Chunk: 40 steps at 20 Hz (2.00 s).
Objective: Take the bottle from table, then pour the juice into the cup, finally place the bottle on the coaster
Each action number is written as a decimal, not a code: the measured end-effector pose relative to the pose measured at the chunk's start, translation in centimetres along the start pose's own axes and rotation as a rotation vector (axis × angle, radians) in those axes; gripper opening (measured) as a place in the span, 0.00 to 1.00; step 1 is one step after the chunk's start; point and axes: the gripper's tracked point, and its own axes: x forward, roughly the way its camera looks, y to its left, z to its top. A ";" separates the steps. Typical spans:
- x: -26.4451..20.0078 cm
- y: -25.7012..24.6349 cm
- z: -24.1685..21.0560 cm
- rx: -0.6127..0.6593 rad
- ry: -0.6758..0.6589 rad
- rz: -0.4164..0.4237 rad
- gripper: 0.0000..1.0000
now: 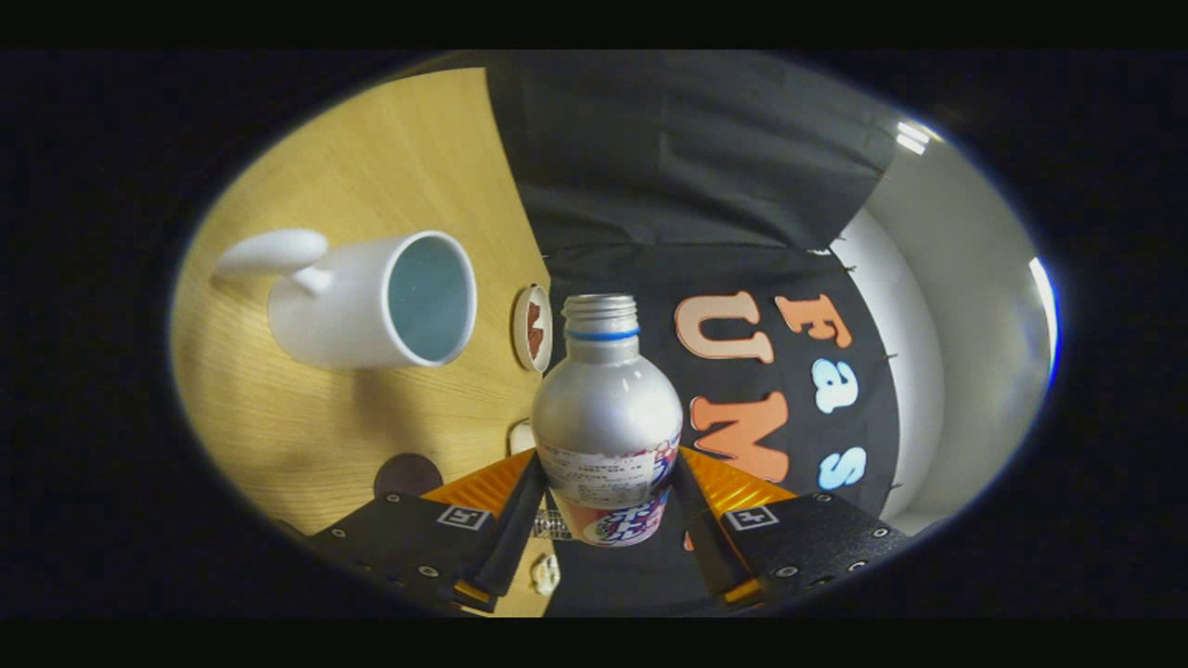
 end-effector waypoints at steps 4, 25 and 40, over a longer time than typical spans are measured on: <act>0.4 -1.5 -1.4 0.332 0.035 0.010 0.77; 3.5 4.5 -8.8 1.433 0.213 0.159 0.77; 3.1 8.2 -9.4 1.475 0.280 0.221 0.77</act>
